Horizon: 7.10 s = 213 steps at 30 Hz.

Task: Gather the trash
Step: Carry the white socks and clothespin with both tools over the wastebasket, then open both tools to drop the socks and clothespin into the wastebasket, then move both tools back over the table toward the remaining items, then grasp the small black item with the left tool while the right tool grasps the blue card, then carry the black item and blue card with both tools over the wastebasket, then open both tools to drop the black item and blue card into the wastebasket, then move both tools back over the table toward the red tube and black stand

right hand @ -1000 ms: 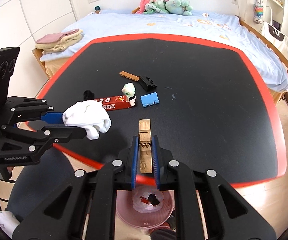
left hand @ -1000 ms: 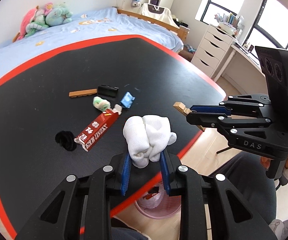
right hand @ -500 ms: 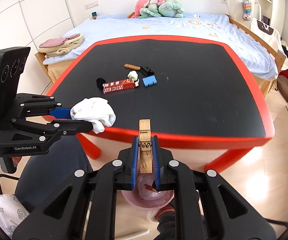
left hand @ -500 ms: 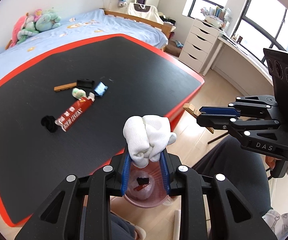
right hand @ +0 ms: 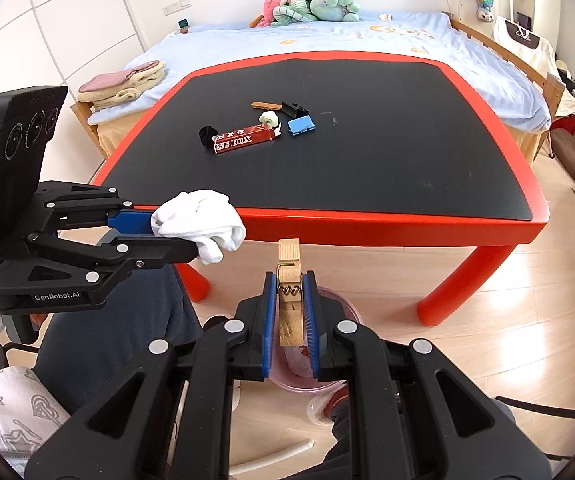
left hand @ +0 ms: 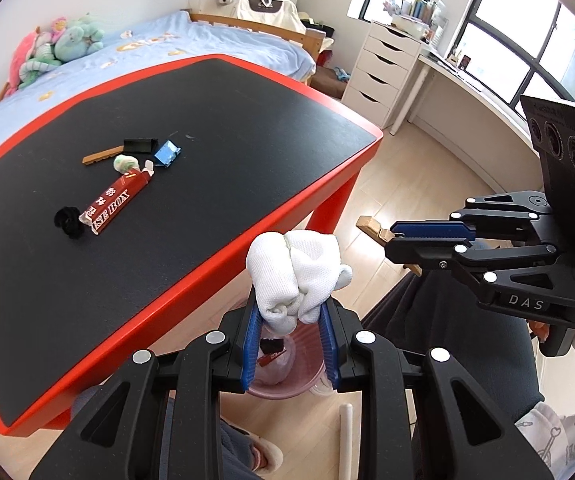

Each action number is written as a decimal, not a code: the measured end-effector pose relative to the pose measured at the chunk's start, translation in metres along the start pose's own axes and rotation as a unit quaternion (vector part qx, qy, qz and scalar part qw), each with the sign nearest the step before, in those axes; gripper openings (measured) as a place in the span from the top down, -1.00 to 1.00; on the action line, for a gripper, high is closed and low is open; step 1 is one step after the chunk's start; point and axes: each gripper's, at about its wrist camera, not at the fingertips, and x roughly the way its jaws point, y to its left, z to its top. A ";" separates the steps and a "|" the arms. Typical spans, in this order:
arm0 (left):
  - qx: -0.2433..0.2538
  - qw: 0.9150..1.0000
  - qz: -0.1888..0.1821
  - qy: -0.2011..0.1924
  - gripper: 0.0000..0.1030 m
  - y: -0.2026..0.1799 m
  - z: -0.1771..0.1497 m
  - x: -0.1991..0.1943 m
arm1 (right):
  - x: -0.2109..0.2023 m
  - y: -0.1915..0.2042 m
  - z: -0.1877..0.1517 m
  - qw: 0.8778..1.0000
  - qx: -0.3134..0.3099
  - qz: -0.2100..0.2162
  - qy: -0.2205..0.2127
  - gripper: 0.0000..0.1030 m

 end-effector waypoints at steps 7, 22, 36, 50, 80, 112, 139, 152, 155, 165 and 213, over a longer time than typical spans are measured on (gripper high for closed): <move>0.001 1.000 -0.007 0.003 0.46 -0.003 0.000 0.001 | 0.000 0.001 -0.003 1.000 0.000 0.004 -0.001 0.74; -0.033 0.999 0.000 -0.019 -0.77 0.010 -0.003 -0.003 | 0.001 -0.012 -0.003 0.999 0.028 -0.020 -0.010 -0.88; -0.047 0.999 0.017 -0.015 -0.85 0.022 -0.004 -0.006 | 0.009 -0.010 -0.001 0.999 0.030 -0.010 -0.001 -0.94; -0.073 0.995 0.054 -0.035 -0.85 0.058 0.001 -0.028 | 0.012 0.000 0.028 1.000 -0.003 -0.010 -0.008 -0.95; -0.097 0.989 0.109 0.020 -0.85 0.196 0.030 0.031 | 0.144 -0.011 0.150 0.996 -0.084 -0.018 0.038 -0.94; -0.082 0.987 0.138 0.003 0.58 0.198 0.047 0.035 | 0.184 -0.008 0.169 0.993 -0.116 -0.005 0.031 0.38; -0.027 0.997 0.067 -0.035 0.58 0.067 0.029 -0.020 | 0.024 0.003 0.073 0.998 -0.051 -0.008 -0.020 0.38; -0.005 1.000 0.025 -0.006 0.58 0.016 0.000 0.001 | 0.003 -0.003 0.005 1.000 -0.016 -0.014 0.004 0.38; 0.001 1.000 0.020 0.001 0.58 0.008 -0.003 0.006 | 0.001 -0.004 -0.001 1.000 -0.013 -0.013 0.006 0.38; 0.009 1.000 0.009 0.005 0.57 -0.001 -0.005 0.008 | 0.000 -0.003 -0.005 1.000 -0.011 -0.005 0.006 0.38; -0.043 0.996 0.063 -0.036 -0.85 0.058 0.017 -0.020 | 0.015 -0.003 0.049 1.000 -0.018 0.005 -0.007 -0.95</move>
